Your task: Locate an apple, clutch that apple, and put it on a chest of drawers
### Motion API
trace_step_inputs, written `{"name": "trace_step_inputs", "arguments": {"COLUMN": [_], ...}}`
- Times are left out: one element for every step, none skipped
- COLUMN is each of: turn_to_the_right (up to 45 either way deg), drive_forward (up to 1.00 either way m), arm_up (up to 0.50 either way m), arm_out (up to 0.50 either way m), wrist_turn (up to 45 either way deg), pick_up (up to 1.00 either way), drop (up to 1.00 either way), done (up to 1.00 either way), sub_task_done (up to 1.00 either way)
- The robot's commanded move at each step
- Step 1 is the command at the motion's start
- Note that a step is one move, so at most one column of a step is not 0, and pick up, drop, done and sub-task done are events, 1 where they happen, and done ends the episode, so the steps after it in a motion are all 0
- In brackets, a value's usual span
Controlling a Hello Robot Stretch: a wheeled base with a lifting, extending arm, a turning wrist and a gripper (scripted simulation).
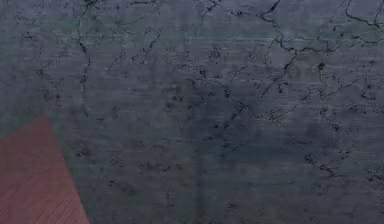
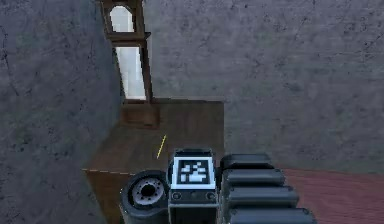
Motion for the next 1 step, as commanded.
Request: {"name": "trace_step_inputs", "arguments": {"turn_to_the_right": [-45.0], "drive_forward": [0.00], "arm_up": [0.00], "arm_out": [0.00], "wrist_turn": [0.0], "pick_up": [0.00], "drop": [0.00], "done": [0.00], "sub_task_done": [0.00]}}
